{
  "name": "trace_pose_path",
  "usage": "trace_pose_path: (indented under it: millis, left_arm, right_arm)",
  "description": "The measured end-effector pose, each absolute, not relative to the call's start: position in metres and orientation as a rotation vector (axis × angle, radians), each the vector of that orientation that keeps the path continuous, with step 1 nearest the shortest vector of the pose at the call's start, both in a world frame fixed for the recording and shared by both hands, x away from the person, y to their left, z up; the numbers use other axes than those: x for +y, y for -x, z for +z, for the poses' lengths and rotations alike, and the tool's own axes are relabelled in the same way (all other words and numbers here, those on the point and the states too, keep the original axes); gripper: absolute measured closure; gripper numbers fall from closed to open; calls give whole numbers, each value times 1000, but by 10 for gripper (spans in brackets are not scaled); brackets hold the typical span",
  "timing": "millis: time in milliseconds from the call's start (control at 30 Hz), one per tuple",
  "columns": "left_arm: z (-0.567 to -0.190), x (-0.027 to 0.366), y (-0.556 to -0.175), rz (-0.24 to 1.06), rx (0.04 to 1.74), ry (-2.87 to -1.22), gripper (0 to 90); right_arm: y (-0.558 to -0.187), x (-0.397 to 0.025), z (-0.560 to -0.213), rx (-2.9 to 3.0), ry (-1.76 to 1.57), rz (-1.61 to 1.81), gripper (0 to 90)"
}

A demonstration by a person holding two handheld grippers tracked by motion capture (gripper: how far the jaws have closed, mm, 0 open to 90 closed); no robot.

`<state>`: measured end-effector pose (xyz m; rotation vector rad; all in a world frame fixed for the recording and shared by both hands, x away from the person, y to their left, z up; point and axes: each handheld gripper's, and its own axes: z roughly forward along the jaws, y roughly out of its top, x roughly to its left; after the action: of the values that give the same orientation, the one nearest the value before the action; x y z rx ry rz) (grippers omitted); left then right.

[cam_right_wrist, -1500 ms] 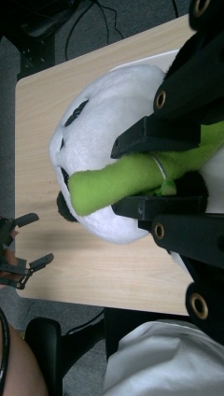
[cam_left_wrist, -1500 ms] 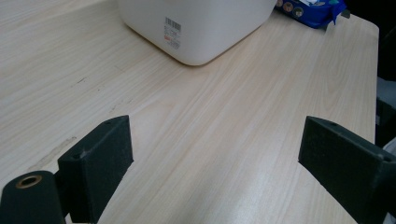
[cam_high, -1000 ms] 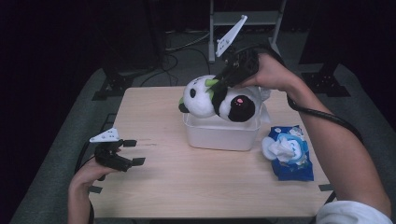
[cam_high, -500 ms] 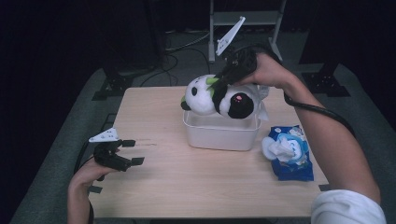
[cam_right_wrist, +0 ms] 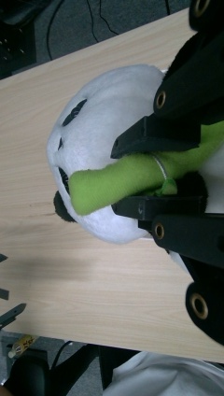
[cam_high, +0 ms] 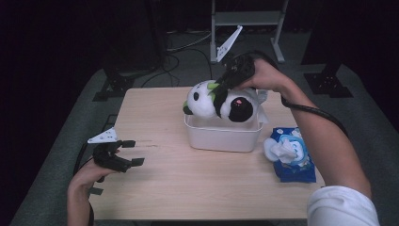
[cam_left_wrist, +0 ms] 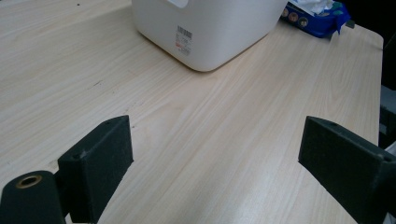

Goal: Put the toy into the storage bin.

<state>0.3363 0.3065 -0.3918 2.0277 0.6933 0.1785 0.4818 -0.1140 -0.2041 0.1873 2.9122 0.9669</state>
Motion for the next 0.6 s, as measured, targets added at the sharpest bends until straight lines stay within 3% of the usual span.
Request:
trace_pose_path:
  millis: [600]
  left_arm:
    - [-389,307,-336,177,681,-2016,86]
  right_arm:
    - [-500,-121,-250,2977,-254,951,706]
